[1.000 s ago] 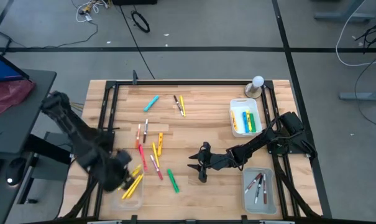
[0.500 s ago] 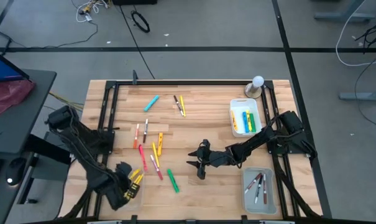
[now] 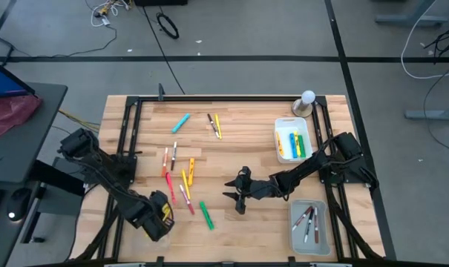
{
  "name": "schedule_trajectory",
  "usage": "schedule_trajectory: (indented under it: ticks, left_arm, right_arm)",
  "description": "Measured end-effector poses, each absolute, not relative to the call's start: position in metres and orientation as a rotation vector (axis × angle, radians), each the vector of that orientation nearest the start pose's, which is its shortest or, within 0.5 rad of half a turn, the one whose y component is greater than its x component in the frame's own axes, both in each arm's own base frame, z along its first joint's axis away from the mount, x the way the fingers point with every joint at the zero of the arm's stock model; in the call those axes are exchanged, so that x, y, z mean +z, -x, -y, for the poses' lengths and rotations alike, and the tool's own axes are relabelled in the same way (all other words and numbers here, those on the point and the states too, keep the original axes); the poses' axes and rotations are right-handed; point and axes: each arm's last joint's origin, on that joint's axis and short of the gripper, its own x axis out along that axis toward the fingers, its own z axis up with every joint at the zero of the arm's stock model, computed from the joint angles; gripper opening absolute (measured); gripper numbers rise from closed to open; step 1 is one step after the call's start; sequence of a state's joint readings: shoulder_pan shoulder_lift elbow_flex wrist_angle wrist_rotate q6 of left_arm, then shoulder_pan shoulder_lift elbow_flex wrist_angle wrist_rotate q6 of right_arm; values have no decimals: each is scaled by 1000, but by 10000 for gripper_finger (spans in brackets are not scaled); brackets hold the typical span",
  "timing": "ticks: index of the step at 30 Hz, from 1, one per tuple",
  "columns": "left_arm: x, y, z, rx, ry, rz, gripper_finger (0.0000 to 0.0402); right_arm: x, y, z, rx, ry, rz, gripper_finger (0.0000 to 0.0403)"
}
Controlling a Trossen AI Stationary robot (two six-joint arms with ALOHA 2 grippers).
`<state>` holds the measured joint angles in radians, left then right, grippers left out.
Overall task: Pick & Place Markers
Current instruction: Put the yellow pen into the transparent bin, then put the brown marker into the gray bin
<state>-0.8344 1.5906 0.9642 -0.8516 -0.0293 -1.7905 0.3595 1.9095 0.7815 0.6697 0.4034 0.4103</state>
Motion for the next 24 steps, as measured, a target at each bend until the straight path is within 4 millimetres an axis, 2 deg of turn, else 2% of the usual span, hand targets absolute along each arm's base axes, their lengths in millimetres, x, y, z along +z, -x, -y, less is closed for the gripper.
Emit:
schedule_trajectory:
  ticks: [8,11,14,16,19,24]
  left_arm:
    - [180,-172,190,625,705,-1606,132]
    - [188,-167,186,580,694,-1671,149]
    - [200,-165,184,500,708,-1664,157]
    - [213,-166,183,438,702,-1603,157]
    - [233,-171,181,356,630,-1412,152]
    - [248,-184,178,292,297,-946,143]
  right_arm:
    - [115,-333,-113,-129,-233,-409,178]
    - [115,-333,-113,-129,-233,-409,178]
    - [115,-333,-113,-129,-233,-409,178]
    - [115,-333,-113,-129,-233,-409,178]
    - [115,-333,-113,-129,-233,-409,178]
    - [115,-333,-113,-129,-233,-408,178]
